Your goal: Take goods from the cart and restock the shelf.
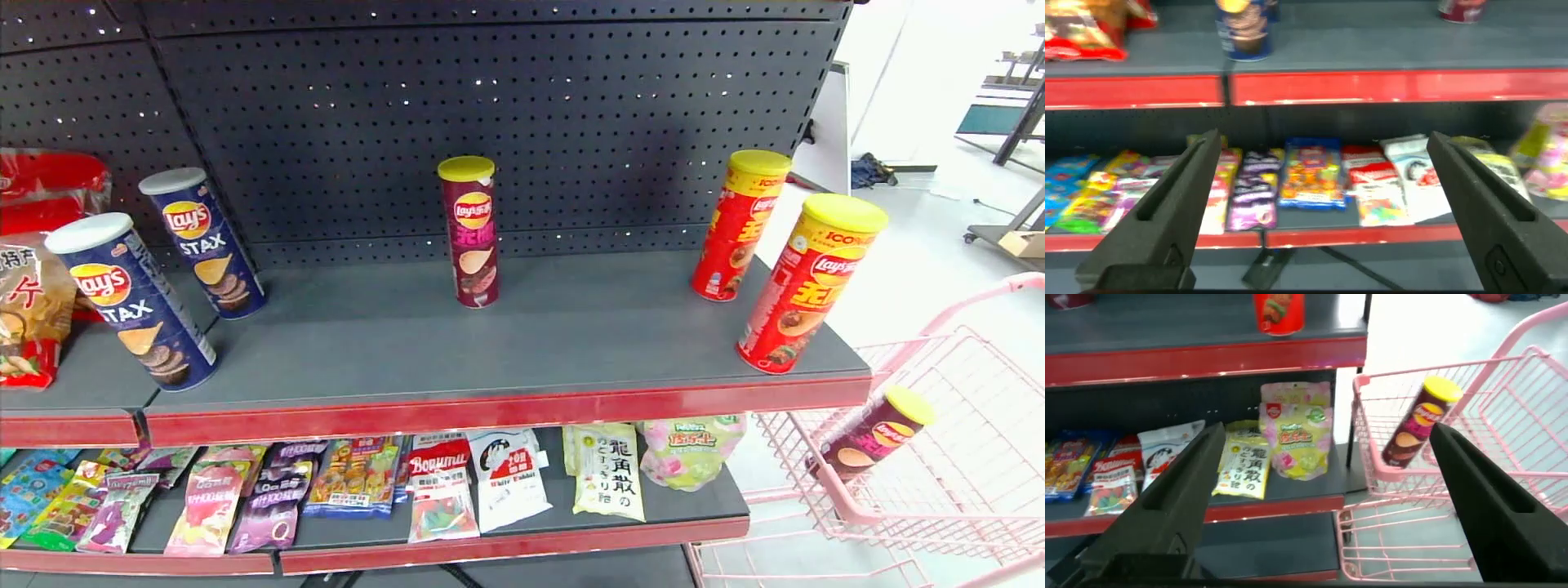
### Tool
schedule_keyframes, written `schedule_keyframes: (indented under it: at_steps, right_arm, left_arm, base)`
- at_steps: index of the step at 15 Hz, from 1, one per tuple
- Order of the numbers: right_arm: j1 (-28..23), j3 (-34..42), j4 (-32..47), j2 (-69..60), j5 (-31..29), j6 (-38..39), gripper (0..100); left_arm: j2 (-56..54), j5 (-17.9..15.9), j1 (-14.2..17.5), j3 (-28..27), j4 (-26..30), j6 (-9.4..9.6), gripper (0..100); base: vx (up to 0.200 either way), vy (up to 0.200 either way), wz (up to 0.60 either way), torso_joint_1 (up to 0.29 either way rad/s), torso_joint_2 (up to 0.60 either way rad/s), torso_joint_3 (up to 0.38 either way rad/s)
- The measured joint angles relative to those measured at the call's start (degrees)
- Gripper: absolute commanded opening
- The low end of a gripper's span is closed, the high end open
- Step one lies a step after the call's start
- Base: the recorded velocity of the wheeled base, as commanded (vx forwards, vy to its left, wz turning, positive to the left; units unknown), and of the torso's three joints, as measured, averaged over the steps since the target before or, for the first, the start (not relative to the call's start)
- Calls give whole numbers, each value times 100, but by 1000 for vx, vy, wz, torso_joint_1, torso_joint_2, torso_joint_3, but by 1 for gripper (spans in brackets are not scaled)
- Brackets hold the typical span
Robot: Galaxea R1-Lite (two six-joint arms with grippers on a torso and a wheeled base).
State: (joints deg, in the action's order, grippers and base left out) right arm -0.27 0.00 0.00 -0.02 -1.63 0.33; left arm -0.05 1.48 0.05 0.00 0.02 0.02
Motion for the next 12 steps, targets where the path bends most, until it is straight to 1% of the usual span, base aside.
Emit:
schedule_keyframes:
  at_steps: [11, 12]
  right_arm:
    - [0, 0, 0, 0, 0, -1, 100]
    - [0, 0, 0, 0, -2, 0, 100]
  left_arm:
    - [0, 7, 2, 0, 0, -2, 100]
    - [0, 7, 2, 0, 0, -2, 100]
  base:
    - [0, -200, 0, 2, 1, 2]
    - [0, 0, 0, 0, 0, 0]
